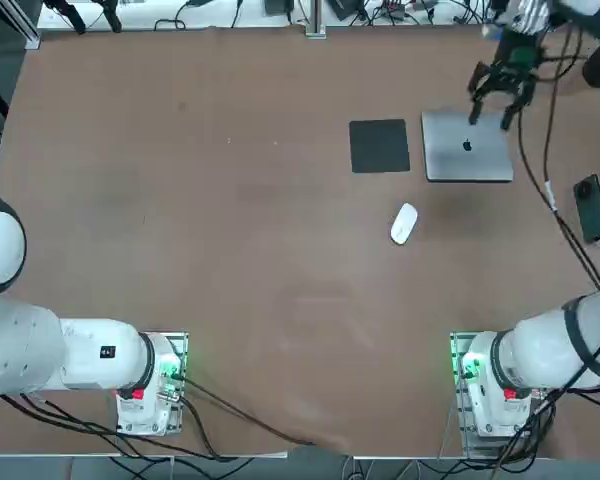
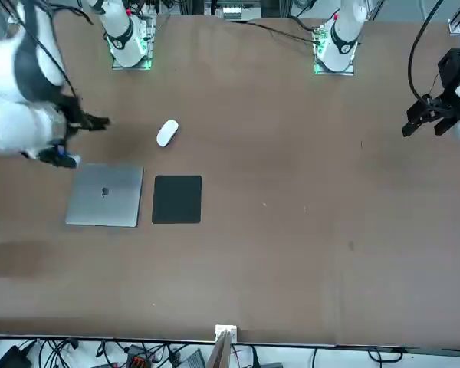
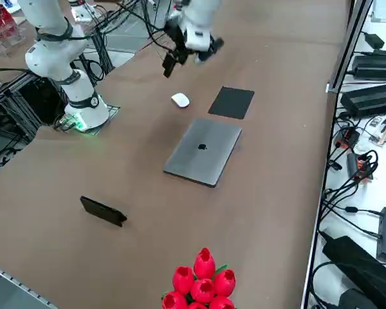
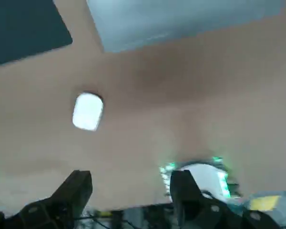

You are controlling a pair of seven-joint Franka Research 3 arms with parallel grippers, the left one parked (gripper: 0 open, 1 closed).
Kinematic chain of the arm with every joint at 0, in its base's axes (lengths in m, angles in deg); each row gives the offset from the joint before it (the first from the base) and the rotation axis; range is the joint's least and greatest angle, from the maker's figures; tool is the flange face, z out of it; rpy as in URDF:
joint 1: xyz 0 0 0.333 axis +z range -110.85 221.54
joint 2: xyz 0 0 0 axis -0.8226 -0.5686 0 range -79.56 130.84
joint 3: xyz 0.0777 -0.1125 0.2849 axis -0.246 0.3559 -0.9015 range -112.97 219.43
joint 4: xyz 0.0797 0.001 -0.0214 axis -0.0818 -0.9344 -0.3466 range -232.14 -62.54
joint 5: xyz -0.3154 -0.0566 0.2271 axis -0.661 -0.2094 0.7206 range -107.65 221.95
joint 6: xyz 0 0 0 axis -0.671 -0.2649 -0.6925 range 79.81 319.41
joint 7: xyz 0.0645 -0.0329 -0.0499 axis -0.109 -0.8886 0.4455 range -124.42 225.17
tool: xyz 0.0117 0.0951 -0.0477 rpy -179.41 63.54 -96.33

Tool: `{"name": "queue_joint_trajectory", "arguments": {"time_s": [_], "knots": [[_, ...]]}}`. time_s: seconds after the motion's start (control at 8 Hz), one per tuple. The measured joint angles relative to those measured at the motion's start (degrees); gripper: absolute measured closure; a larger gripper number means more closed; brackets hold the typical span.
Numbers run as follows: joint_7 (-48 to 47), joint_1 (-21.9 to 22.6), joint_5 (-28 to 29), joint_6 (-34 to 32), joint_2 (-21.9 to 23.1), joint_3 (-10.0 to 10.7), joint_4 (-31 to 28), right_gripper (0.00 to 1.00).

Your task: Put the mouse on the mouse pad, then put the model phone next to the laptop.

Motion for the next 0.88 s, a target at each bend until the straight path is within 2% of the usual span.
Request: {"name": "queue_joint_trajectory", "arguments": {"time_s": [0.38,0.62,0.88], "knots": [[-16.41,7.70,4.98,19.55,5.17,-0.62,-16.23,0.00],[-29.29,14.83,5.29,31.61,6.22,-0.84,-24.11,0.00],[-34.73,19.89,5.30,42.84,6.20,-0.87,-31.28,0.00]]}}
